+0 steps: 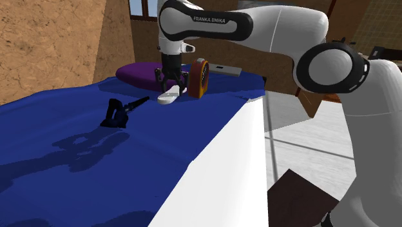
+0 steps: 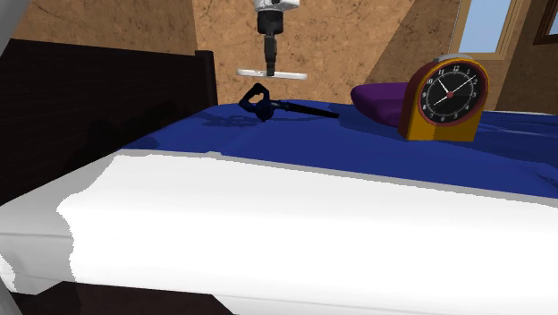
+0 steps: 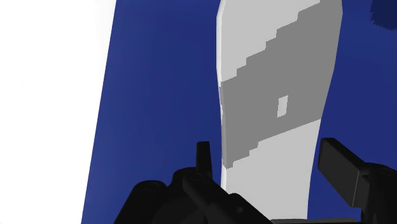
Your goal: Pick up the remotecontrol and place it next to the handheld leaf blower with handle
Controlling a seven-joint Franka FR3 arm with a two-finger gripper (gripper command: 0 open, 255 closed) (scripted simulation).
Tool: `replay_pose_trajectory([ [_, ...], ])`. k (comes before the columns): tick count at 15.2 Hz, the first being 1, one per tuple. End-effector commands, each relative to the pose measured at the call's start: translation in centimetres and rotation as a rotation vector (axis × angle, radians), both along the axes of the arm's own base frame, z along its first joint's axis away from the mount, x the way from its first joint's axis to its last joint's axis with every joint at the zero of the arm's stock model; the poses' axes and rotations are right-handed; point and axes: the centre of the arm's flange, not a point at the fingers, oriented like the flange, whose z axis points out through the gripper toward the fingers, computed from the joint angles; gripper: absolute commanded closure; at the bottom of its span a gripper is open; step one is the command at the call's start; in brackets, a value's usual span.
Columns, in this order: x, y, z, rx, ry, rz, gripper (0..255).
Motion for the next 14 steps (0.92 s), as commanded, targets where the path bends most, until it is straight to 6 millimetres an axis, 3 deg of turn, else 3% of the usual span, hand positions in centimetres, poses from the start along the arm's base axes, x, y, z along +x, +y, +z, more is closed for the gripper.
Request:
replay_pose_trajectory([
  [1, 0.0, -0.1, -0.9, 0.000, -0.001, 0.000, 255],
  [14, 0.0, -0.1, -7.8, 0.000, -0.001, 0.000, 255],
])
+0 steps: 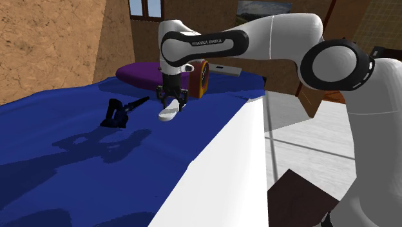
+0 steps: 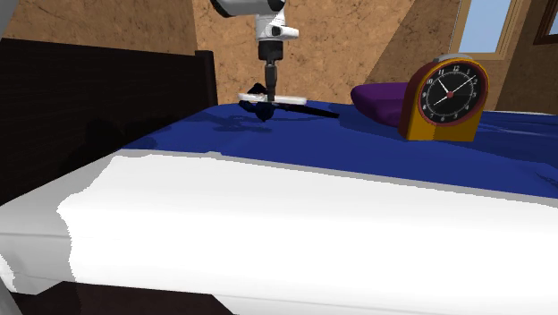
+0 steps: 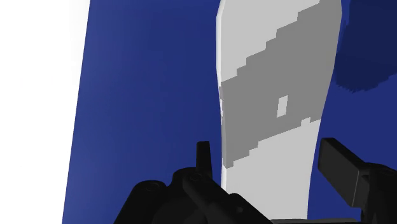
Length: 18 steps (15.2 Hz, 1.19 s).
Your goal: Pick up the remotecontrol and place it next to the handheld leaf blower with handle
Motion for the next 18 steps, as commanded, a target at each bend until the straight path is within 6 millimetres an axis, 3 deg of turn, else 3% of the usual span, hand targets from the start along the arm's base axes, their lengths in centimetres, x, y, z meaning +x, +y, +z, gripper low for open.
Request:
replay_pose_trajectory([
  [1, 0.0, 0.0, -1.0, 0.000, -0.001, 0.000, 255],
  [18, 0.0, 0.0, -9.9, 0.000, -0.001, 0.000, 255],
])
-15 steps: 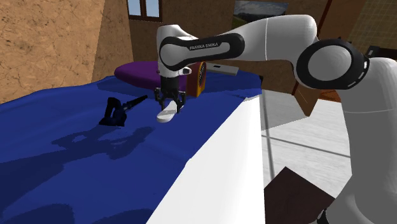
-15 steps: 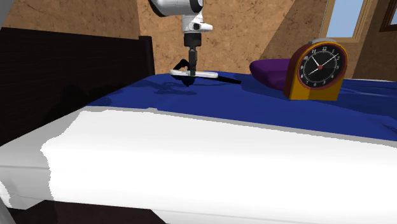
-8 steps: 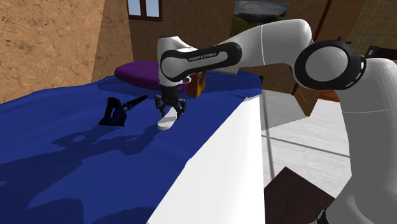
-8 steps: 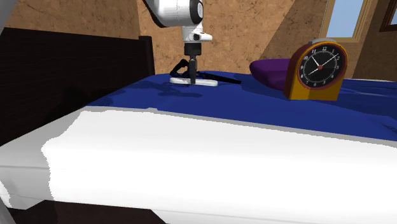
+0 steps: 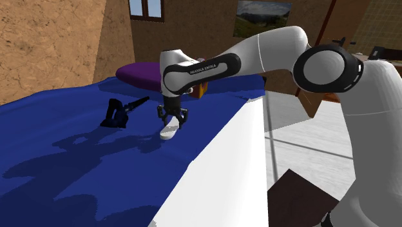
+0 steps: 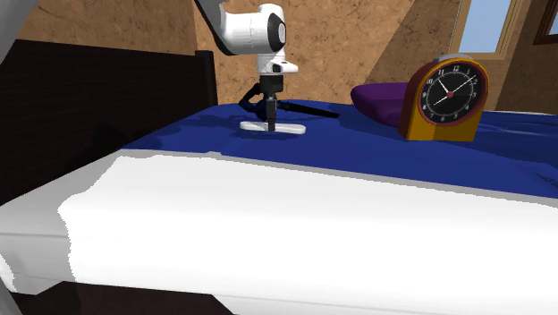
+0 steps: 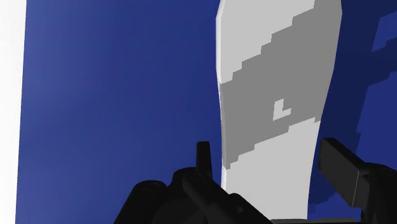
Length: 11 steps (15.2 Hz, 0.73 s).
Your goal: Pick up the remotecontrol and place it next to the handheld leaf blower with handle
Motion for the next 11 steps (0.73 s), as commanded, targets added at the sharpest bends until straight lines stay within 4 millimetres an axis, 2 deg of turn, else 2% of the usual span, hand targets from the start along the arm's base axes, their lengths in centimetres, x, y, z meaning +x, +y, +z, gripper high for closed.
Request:
replay_pose_trajectory([
  [1, -0.05, 0.05, -1.10, 0.000, -0.001, 0.000, 255],
  [9, -0.05, 0.05, -1.22, 0.000, -0.001, 0.000, 255],
  [10, -0.05, 0.05, -1.22, 0.000, -0.001, 0.000, 0],
  [11, -0.06, 0.05, -1.22, 0.000, -0.001, 0.000, 0],
])
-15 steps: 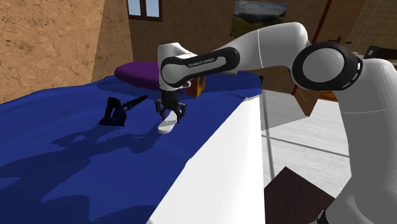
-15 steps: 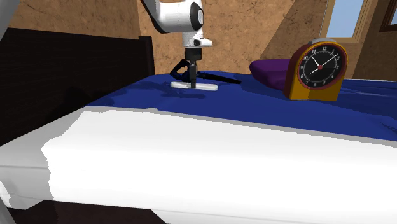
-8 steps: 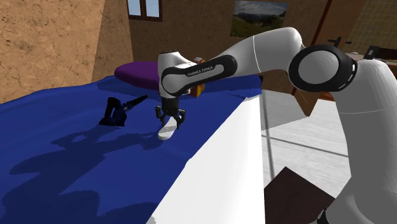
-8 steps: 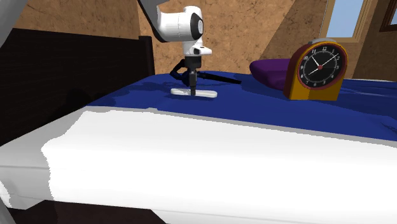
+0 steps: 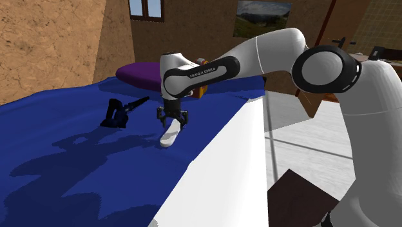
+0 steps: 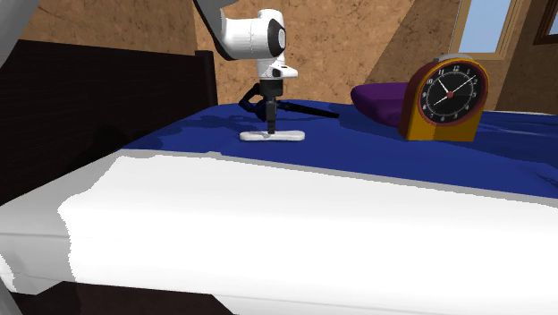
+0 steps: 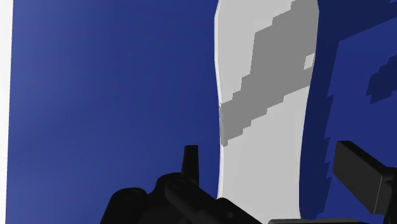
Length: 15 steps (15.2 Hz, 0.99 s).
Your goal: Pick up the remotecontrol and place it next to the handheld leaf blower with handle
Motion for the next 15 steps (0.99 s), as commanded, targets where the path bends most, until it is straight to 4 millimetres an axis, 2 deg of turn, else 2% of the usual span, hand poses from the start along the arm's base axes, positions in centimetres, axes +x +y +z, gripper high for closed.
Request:
replay_pose_trajectory([
  [1, 0.0, 0.0, 0.0, 0.000, 0.000, 0.000, 0],
  [4, 0.0, 0.0, 0.0, 0.000, 0.000, 0.000, 0],
  [8, 0.1, 0.1, 5.0, 0.000, 0.000, 0.000, 0],
  [15, 0.1, 0.1, 5.0, 0.000, 0.000, 0.000, 0],
])
